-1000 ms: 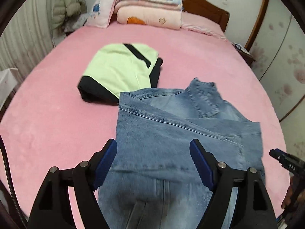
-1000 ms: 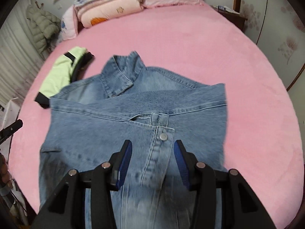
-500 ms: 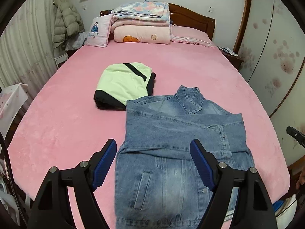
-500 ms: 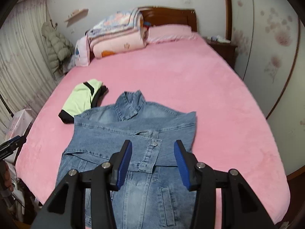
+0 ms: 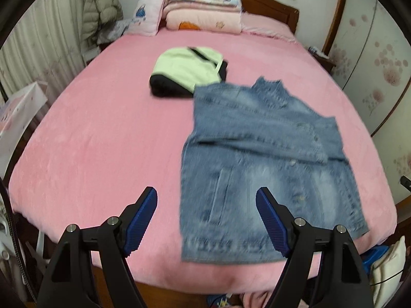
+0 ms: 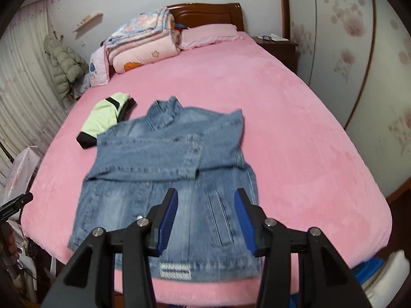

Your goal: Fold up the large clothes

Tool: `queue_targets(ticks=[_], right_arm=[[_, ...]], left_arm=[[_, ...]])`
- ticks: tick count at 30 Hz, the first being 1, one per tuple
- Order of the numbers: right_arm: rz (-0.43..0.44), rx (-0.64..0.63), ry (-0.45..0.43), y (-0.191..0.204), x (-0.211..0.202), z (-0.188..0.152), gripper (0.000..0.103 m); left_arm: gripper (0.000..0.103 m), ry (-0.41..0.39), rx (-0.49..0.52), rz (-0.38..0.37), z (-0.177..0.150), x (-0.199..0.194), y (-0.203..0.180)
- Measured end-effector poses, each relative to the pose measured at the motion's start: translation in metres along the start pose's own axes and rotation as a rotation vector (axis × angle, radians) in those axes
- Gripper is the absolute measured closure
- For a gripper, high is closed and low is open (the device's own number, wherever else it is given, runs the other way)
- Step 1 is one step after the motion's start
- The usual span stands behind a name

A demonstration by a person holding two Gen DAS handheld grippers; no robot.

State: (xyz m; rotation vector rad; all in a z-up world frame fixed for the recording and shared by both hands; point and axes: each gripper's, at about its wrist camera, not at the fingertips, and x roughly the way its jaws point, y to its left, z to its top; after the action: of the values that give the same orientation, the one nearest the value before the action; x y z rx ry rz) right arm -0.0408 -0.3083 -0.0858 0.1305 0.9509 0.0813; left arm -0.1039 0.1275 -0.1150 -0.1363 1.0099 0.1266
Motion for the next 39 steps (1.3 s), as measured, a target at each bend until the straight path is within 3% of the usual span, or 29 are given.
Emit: queue_targets(ticks=[5, 11, 15, 24, 33, 39], right_arm=[[-0.042, 0.040, 0.076, -0.019, 0.011, -0.036, 0.057], [-0.101, 0.065, 0.185, -0.040, 0.038, -0.073, 0.057], [-0.107, 0.073, 0.254, -0.052, 0.062, -0.091, 0.057], [-0.082, 0.164, 0.323, -0.078, 0.105, -0.115, 0.057], [-0.061, 0.168, 0.351, -0.078, 0.136, -0.125, 0.057], [-0.055, 0.192, 0.365, -0.081, 0.149, -0.131, 0.057]], left_arm=[[0.025, 0.089, -0.043, -0.009, -0.036, 0.026, 0.020], [0.025, 0.198, -0.216, -0.066, -0.068, 0.071, 0.052], [0.025, 0.259, -0.269, -0.072, -0.083, 0.102, 0.063], [0.025, 0.324, -0.303, -0.097, -0.103, 0.155, 0.068], [0.025, 0.342, -0.294, -0.123, -0.107, 0.176, 0.068], [0.017, 0.373, -0.279, -0.124, -0.106, 0.186, 0.058]])
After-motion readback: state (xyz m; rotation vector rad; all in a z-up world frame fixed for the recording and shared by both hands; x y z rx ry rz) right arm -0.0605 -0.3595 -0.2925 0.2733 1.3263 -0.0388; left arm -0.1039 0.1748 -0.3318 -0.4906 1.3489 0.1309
